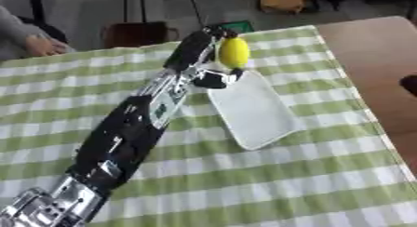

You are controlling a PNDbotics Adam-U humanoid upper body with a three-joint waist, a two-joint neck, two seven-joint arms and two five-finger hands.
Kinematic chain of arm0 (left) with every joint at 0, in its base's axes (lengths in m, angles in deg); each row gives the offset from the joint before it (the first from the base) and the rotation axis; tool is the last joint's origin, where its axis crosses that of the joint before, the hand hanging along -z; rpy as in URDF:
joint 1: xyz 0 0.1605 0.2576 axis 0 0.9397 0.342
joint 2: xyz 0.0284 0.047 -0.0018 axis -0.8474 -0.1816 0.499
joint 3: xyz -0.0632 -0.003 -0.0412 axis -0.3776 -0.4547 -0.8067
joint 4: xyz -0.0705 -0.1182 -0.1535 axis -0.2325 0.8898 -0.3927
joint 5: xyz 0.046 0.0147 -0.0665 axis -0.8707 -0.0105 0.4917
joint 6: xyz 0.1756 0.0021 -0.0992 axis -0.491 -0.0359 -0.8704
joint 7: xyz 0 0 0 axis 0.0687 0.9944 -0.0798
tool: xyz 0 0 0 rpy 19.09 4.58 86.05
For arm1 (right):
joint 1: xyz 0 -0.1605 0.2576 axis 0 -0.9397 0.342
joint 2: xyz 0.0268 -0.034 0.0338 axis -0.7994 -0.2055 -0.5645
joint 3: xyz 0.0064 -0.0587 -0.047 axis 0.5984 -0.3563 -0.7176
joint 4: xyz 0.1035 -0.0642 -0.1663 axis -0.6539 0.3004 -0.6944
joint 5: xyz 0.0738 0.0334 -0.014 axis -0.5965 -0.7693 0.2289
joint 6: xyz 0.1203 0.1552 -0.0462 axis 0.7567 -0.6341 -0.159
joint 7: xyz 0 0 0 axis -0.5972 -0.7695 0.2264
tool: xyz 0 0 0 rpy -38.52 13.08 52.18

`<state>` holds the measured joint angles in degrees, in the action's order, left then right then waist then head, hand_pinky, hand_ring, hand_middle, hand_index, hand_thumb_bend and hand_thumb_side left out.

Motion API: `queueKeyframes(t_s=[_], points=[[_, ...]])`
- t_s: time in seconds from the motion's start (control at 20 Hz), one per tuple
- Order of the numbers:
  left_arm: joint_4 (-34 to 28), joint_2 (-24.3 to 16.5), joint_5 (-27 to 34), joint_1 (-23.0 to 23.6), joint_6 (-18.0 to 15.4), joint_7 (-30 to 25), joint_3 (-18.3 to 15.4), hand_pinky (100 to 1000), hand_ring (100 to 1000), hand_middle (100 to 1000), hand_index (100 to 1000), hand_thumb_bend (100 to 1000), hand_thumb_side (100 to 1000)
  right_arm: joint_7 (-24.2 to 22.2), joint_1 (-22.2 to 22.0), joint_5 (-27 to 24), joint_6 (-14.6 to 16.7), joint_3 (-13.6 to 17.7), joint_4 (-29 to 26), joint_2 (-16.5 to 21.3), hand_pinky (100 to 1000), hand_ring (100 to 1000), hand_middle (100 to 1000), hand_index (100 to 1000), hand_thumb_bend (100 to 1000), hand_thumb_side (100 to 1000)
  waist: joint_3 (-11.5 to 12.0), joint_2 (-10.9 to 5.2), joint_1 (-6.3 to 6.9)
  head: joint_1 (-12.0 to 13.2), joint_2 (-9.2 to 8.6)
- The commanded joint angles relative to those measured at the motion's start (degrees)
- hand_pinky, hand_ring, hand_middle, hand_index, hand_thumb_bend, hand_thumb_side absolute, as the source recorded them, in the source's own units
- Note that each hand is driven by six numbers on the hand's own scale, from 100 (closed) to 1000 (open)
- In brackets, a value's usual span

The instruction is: Pick up objects on the table and place them in the box.

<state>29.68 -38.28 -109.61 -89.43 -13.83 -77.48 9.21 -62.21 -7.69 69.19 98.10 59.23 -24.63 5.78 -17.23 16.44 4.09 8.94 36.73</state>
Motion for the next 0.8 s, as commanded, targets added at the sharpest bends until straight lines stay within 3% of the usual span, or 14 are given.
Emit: queueKeyframes(t_s=[0.05, 0.25, 0.45, 0.55, 0.6, 0.65, 0.7, 0.75, 0.8], points=[[-2.3, -2.12, 0.93, -0.47, -2.24, -6.41, 2.56, 455, 433, 581, 687, 199, 206, 0.14, 0.55, -0.34, 0.11, 0.7, -0.63, 1.0, 541, 551, 670, 853, 578, 437, 0.02, -1.69, -0.8, -0.29, 0.34], [-2.83, -1.91, 1.68, 0.57, -4.62, -13.96, 4.51, 477, 459, 601, 706, 231, 244, 0.14, 0.43, -0.35, 0.16, 0.71, -0.57, 0.97, 541, 551, 671, 853, 577, 436, 0.21, -1.86, -0.92, -0.49, 0.33], [-2.87, -1.44, 1.97, 1.0, -5.12, -16.17, 5.09, 483, 467, 607, 719, 244, 266, 0.13, 0.46, -0.36, 0.18, 0.73, -0.56, 0.93, 542, 551, 671, 853, 576, 437, 0.36, -1.92, -1.01, -0.56, 0.37], [-3.33, -1.05, 1.8, 1.3, -5.58, -16.71, 5.83, 494, 490, 626, 747, 291, 304, 0.15, 0.45, -0.39, 0.2, 0.74, -0.58, 0.92, 542, 551, 671, 853, 574, 437, 0.4, -1.98, -1.09, -0.52, 0.36], [-3.82, -1.04, 1.17, 1.35, -6.0, -16.9, 6.3, 667, 684, 767, 828, 653, 608, 0.15, 0.4, -0.4, 0.21, 0.74, -0.58, 0.94, 543, 551, 671, 854, 571, 438, 0.39, -2.0, -1.14, -0.53, 0.34], [-4.42, -1.07, 0.0, 1.46, -6.48, -16.93, 6.58, 667, 684, 767, 828, 653, 608, 0.17, 0.35, -0.42, 0.21, 0.76, -0.59, 0.95, 543, 551, 671, 854, 571, 438, 0.4, -2.01, -1.18, -0.55, 0.32], [-4.91, -1.08, -1.12, 1.49, -6.81, -16.76, 6.62, 779, 795, 851, 877, 805, 735, 0.19, 0.32, -0.44, 0.21, 0.76, -0.61, 0.96, 544, 552, 671, 854, 569, 438, 0.41, -2.03, -1.22, -0.56, 0.31], [-5.78, -1.15, -2.67, 1.36, -6.93, -15.96, 6.38, 779, 795, 851, 877, 805, 735, 0.19, 0.3, -0.45, 0.21, 0.75, -0.63, 0.95, 544, 552, 671, 854, 569, 438, 0.46, -2.05, -1.26, -0.59, 0.31], [-6.44, -1.17, -4.17, 1.29, -6.87, -15.05, 6.1, 831, 858, 902, 907, 871, 796, 0.19, 0.3, -0.46, 0.2, 0.74, -0.65, 0.94, 544, 552, 671, 854, 568, 439, 0.5, -2.06, -1.29, -0.6, 0.3]])
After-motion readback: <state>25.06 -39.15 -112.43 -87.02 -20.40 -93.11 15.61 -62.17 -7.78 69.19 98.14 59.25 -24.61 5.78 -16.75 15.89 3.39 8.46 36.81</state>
